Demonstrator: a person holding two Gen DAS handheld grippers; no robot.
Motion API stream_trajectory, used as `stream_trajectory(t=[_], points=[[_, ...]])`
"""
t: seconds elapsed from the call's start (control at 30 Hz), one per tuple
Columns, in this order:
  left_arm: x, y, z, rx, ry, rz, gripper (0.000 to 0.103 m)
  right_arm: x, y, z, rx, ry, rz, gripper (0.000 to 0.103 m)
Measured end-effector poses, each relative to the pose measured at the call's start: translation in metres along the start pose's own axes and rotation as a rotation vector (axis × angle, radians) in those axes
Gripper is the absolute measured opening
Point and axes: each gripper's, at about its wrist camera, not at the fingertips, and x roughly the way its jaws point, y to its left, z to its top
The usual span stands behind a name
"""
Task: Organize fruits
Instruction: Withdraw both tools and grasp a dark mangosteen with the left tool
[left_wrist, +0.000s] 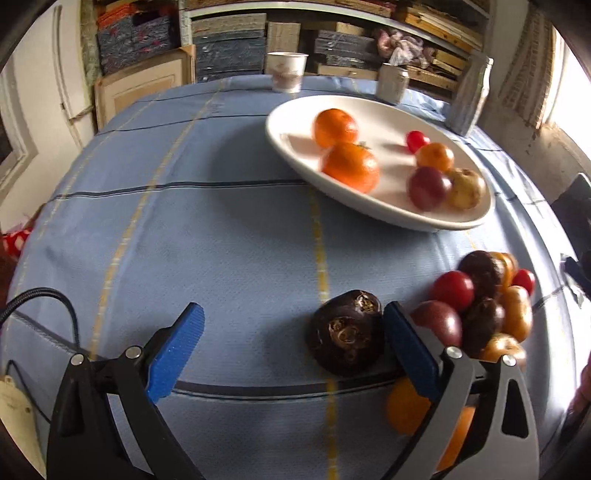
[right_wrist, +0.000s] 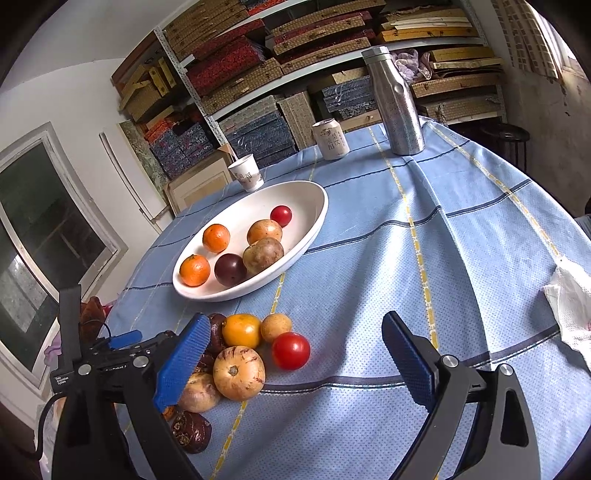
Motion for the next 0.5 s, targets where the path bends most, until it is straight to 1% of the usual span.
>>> stream_trajectory(t=[0.03,0.07,0.1,0.13,0.17,0.2,0.27,0.37,0.5], points=[[-0.002,0.003,0.0,0.001,-0.011,0.039,0.098,-0.001,-0.001,0.0,0.002,-0.002,0.0,0.095],[-0.004,0.007,-0.001,0.002,-0.029,0.105,0.098,-0.001,-0.001,0.0,0.004,-0.004,0.002,0.095],[-0.005,0.011,-0.001,0.001,-0.037,0.14,0.098,-0.001,-0.002,0.0,0.007,-0.006,0.003,0.095],[-0.006,0.015,-0.001,-0.008,-0.04,0.158,0.097,-0.001,-0.002,0.001,0.009,-0.007,0.005,0.095],[-0.007,0.019,-0.001,-0.023,-0.039,0.148,0.097,-0.001,-0.002,0.001,0.009,-0.009,0.006,0.095],[-0.008,0.021,-0.002,-0.038,-0.037,0.119,0.096,-0.002,-0.002,0.001,0.008,-0.01,0.008,0.095],[-0.01,0.019,-0.006,-0.025,-0.037,0.088,0.096,-0.002,-0.001,0.001,-0.001,-0.012,0.011,0.095],[-0.009,0.013,-0.012,0.009,-0.031,0.089,0.096,-0.001,-0.001,0.001,-0.006,-0.007,0.006,0.095],[-0.007,0.019,-0.015,-0.037,-0.019,0.074,0.096,0.001,-0.001,0.0,-0.009,-0.006,0.005,0.095]])
